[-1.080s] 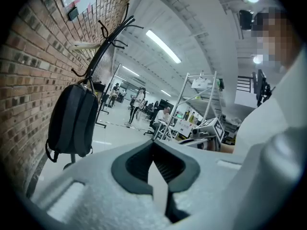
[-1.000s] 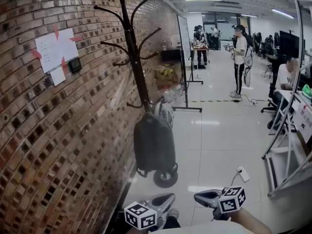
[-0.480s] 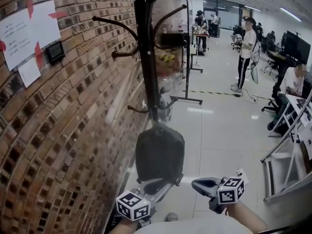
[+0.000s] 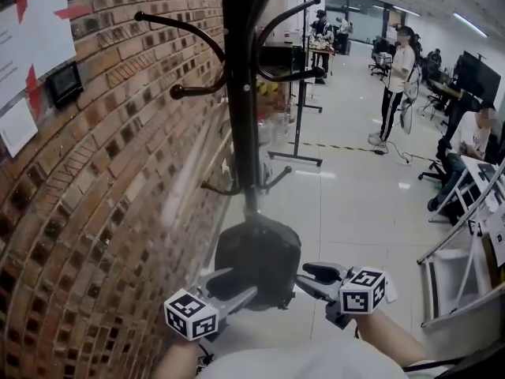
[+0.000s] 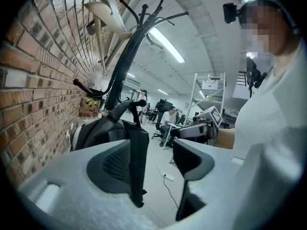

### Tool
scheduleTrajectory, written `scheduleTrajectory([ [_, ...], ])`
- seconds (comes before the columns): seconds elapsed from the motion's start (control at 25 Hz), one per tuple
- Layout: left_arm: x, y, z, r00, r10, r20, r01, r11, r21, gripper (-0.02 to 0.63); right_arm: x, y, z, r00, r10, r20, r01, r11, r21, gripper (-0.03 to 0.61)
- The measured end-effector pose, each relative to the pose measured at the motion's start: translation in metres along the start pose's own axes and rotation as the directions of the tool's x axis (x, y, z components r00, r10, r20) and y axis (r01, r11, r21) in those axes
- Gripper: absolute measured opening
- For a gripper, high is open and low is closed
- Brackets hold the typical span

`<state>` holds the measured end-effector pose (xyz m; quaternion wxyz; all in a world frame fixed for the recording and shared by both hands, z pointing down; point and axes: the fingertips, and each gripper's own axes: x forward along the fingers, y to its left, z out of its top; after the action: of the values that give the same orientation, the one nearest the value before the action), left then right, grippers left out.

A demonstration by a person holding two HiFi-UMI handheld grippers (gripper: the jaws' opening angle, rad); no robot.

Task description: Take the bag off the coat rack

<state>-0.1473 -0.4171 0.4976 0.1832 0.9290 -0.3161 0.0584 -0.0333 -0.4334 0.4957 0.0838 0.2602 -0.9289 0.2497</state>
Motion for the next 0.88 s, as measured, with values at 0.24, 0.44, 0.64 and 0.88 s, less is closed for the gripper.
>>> scheduleTrajectory([
  [0.24,0.010,0.066,0.009,0.994,0.100,-0.042,-0.096,0.992,0.084,0.409,0.033,-0.051,0.025,0.996,-0.091,0.004,0.091,0.990,-0.110,0.322],
  [0.44,0.021,0.105,0.005,0.989,0.118,-0.087,-0.110,0.990,0.087,0.496,0.066,-0.082,0.023,0.996,-0.076,-0.040,0.071,0.990,-0.124,0.456],
  [0.64,0.037,0.125,-0.013,0.984,0.094,-0.151,-0.084,0.994,0.076,0.514,0.094,-0.102,0.006,0.989,-0.074,-0.131,0.053,0.987,-0.153,0.500],
  [0.88,0.053,0.134,-0.025,0.987,0.056,-0.148,-0.056,0.998,0.000,0.511,0.112,-0.113,-0.016,0.977,-0.076,-0.199,0.045,0.987,-0.154,0.505],
])
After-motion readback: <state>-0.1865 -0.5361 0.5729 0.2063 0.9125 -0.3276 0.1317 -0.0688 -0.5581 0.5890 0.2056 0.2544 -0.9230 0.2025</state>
